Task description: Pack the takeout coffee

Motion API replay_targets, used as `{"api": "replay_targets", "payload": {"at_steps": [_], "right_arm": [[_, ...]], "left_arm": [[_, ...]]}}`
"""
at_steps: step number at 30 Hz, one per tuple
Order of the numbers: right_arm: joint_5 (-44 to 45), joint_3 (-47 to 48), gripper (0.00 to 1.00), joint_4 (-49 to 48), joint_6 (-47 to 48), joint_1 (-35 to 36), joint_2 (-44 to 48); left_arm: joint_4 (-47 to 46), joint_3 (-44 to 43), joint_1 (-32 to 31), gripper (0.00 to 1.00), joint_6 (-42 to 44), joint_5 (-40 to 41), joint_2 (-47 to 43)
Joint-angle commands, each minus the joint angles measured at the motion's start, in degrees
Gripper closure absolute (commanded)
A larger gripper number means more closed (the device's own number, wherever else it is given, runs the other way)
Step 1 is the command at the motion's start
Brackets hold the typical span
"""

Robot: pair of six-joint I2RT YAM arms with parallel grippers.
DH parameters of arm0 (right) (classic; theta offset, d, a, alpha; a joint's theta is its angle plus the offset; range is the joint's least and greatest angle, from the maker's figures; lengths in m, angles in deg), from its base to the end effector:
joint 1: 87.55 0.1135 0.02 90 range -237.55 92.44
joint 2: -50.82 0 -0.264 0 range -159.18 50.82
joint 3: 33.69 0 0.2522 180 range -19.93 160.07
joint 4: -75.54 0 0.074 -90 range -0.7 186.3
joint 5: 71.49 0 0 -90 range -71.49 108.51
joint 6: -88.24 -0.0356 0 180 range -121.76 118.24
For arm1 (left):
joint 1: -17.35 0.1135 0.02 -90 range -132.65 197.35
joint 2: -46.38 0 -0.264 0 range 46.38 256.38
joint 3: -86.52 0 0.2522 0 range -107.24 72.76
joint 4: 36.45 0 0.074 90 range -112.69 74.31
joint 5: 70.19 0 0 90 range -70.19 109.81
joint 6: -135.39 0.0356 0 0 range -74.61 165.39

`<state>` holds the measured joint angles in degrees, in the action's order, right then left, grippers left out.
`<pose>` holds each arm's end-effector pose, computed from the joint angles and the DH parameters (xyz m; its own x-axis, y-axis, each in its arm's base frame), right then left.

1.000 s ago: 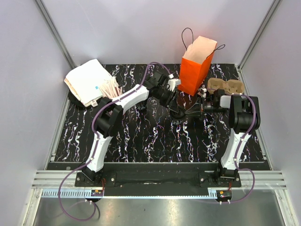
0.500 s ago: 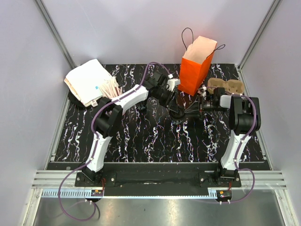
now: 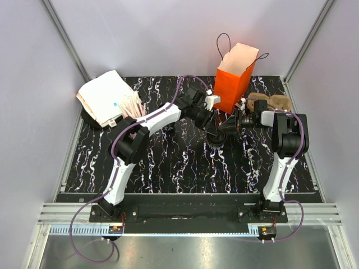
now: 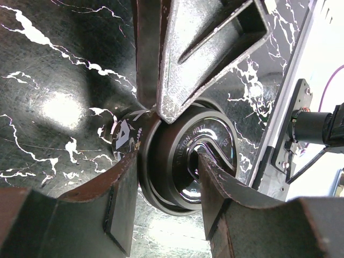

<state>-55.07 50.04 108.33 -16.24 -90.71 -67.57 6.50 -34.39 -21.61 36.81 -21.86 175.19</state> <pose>0.3865 0.0129 0.1247 -0.9808 0.1249 -0.1498 -0.1100 0.2802 0.9536 0.3730 -0.3320 0.2065 -0.7150 0.4349 -0.5474 0.6972 0.3861 -0.6040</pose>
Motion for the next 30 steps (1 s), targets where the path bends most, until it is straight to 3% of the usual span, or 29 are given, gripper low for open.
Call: {"api": "replay_targets", "payload": {"at_steps": [1, 9, 20, 30], "right_arm": [[-0.86, -0.18, 0.57, -2.15, -0.38, 0.7, -0.62], [5.37, -4.05, 0.63, -0.57, 3.58, 0.7, 3.42], [16.97, -4.23, 0.77, 4.87, 8.15, 2.72, 1.93], [23.21, -1.51, 0.78, 10.59, 11.93, 7.46, 0.18]], "left_arm": [[6.76, 2.74, -0.85, 0.97, 5.15, 9.15, 6.27], [8.16, 0.98, -0.68, 0.98, 4.36, 11.17, 8.03], [9.39, 0.46, -0.77, 1.0, 4.98, 13.89, 8.21], [10.45, 0.45, -0.77, 1.0, 6.29, 16.36, 7.86]]}}
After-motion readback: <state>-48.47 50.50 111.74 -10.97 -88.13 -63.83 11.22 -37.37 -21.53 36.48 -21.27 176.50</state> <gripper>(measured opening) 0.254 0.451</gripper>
